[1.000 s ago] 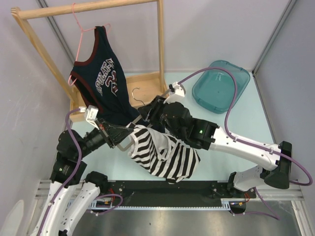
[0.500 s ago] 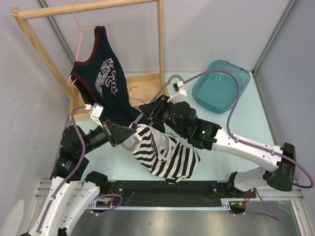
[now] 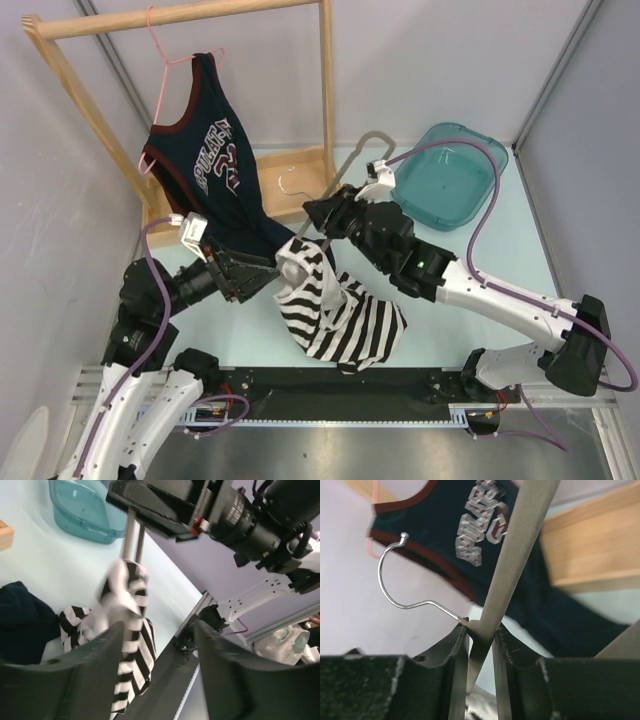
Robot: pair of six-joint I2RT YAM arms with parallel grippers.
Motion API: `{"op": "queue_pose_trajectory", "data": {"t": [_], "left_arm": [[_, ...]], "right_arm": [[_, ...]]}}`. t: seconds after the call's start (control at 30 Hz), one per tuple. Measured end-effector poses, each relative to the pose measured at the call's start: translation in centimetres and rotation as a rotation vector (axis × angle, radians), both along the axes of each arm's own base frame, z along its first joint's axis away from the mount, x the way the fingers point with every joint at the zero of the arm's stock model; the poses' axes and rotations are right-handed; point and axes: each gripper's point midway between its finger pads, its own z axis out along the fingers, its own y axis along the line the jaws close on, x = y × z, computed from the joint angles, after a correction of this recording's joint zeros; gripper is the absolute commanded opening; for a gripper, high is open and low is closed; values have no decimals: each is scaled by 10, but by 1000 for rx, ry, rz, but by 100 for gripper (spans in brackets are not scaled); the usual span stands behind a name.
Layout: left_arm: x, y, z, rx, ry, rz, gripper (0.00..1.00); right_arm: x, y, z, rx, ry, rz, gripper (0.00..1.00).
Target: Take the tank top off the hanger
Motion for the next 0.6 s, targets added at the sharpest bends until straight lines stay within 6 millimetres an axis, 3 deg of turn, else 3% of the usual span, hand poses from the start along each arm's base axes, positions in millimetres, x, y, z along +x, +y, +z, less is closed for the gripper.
{"op": "queue_pose_trajectory", "data": {"t": [0.13, 0.23, 0.4, 0.6], "left_arm": [[-1, 5, 0, 28, -3, 27, 83], [0, 9, 4, 38, -23, 56, 84], [0, 10, 7, 31, -40, 59, 84], [1, 3, 8, 8, -32, 25, 84]], "right_arm": [[15, -23, -10, -131, -97, -29, 0], [5, -27, -9, -245, -216, 42, 0], [-22, -30, 5, -352, -386, 113, 0], [-16, -57, 25, -382, -477, 74, 0]]}}
